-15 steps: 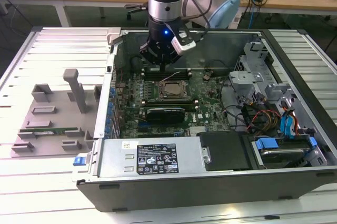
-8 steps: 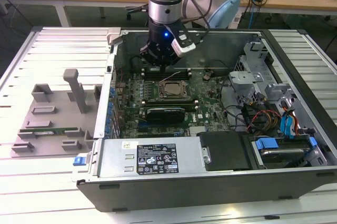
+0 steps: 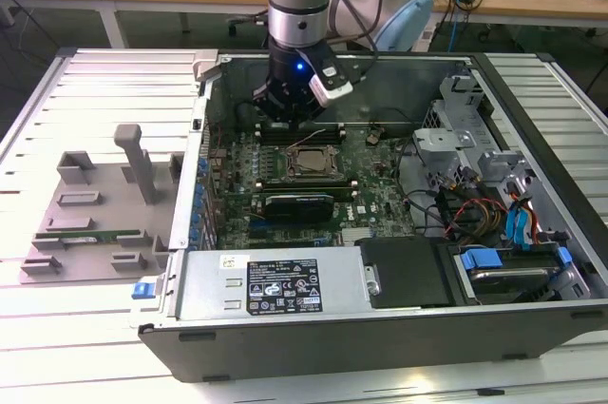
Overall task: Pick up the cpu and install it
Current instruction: 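Install the first cpu locking lever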
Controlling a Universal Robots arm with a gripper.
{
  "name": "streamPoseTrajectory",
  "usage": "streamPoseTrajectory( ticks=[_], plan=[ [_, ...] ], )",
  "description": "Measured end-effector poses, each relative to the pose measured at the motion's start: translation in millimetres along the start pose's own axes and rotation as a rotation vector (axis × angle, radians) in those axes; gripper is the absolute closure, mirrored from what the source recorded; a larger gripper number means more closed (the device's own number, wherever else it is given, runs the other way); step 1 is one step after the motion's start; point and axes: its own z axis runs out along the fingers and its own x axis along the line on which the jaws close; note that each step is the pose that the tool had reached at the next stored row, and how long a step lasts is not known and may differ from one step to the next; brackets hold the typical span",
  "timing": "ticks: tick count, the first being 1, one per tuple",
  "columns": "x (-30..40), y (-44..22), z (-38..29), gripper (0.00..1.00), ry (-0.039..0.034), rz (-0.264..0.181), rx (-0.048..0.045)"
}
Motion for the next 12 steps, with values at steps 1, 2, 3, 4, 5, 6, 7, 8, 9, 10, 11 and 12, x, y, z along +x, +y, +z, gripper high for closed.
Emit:
streamPoseTrajectory(
  ticks=[1,2,3,4,5,6,7,8,9,10,11,12],
  plan=[
    [0.0,0.0,0.7,0.89,0.0000,0.000,-0.0001],
    [-0.1,0.1,1.5,0.89,0.0000,0.000,0.0000],
    [-0.1,0.1,3.3,0.89,0.0000,0.000,-0.0001],
    [-0.1,0.2,4.8,0.89,0.0000,0.000,-0.0001],
    [-0.1,0.2,7.2,0.89,-0.0001,0.000,-0.0001],
    [-0.1,0.3,10.2,0.89,-0.0001,0.000,-0.0001],
    [-0.1,0.4,12.1,0.89,-0.0001,0.000,-0.0001],
    [-0.1,0.4,13.9,0.89,0.0000,0.000,-0.0001],
    [-0.1,0.4,16.0,0.89,0.0002,0.000,0.0001],
    [-0.1,0.4,16.4,0.89,0.0002,0.000,0.0002],
    [-0.3,0.4,16.5,0.89,0.0003,0.001,0.0005],
    [-0.6,0.5,16.6,0.89,0.0002,0.004,0.0014]
  ],
)
